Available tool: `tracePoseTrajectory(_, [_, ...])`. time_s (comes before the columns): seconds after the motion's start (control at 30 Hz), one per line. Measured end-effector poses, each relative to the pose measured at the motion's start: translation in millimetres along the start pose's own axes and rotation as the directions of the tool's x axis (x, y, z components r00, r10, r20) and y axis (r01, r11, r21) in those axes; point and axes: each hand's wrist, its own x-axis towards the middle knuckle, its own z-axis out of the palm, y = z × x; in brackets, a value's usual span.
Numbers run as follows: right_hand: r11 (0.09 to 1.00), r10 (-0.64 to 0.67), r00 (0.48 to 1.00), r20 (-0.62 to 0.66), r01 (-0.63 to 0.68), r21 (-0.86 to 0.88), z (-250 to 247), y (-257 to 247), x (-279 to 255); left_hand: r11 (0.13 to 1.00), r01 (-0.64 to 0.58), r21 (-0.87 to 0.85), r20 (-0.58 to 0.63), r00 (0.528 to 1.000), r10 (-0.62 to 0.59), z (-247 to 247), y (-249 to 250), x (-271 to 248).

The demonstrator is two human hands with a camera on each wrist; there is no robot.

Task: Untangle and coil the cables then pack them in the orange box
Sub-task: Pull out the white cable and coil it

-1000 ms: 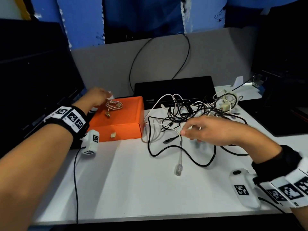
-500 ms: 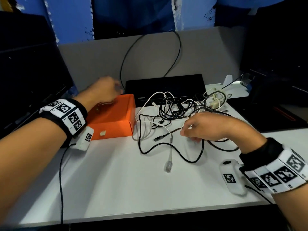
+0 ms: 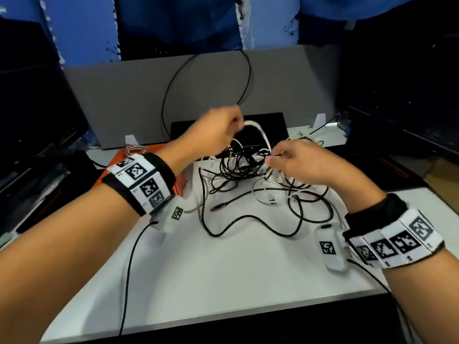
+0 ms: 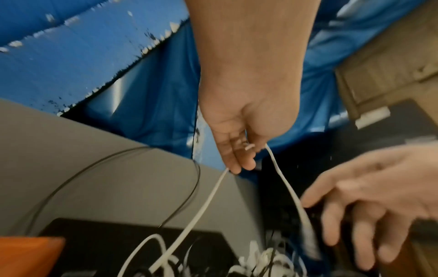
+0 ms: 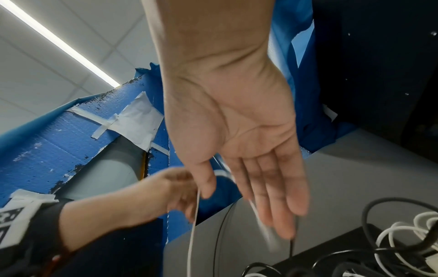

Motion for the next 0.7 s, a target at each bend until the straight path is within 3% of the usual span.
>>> tracePoseTrajectory(0.1, [0.991, -0.023, 0.988, -0.154, 0.043, 0.13, 3, -5, 3, 0.955, -0.06, -0.29, -0.222, 0.975, -0.006, -28, 28, -3])
tracePoseTrajectory(0.2, [0.966, -0.03, 0.971, -0.236, 0.088, 0.242, 2, -9, 3, 0.857, -0.187, -0.481, -0.25, 0.966, 0.07, -44, 48, -11])
tracePoseTrajectory(0.33, [0.951, -0.132, 0.987, -0.096, 0.153, 0.269, 2, -14, 0, 0.759, -0.213, -0.615, -0.233, 0.969, 0.083, -54, 70, -20])
tracePoseTrajectory(0.4, [0.962, -0.175, 0.984, 0.015, 0.167, 0.217, 7, -18, -2, 0.817, -0.165, -0.553, -0.124, 0.986, 0.115, -56, 77, -22])
tracePoseTrajectory(0.47, [0.982, -0.188, 0.974, 0.127, 0.183, 0.053, 9, -18, -1, 0.932, -0.099, -0.348, 0.071, 0.989, 0.131, -55, 78, -25])
tracePoseTrajectory(0.53, [0.972, -0.158, 0.96, 0.232, 0.193, -0.136, 8, -12, -1, 0.99, -0.026, -0.138, 0.21, 0.976, 0.055, -47, 71, -27])
tracePoseTrajectory(0.6, [0.948, -0.078, 0.958, 0.275, 0.156, -0.276, 6, -1, 1, 0.999, 0.045, -0.003, 0.317, 0.948, -0.042, -36, 55, -27])
tracePoseTrajectory(0.7, [0.94, 0.032, 0.975, 0.218, 0.045, -0.339, 1, 20, 8, 0.983, 0.052, 0.177, 0.488, 0.862, -0.134, -11, 25, -23])
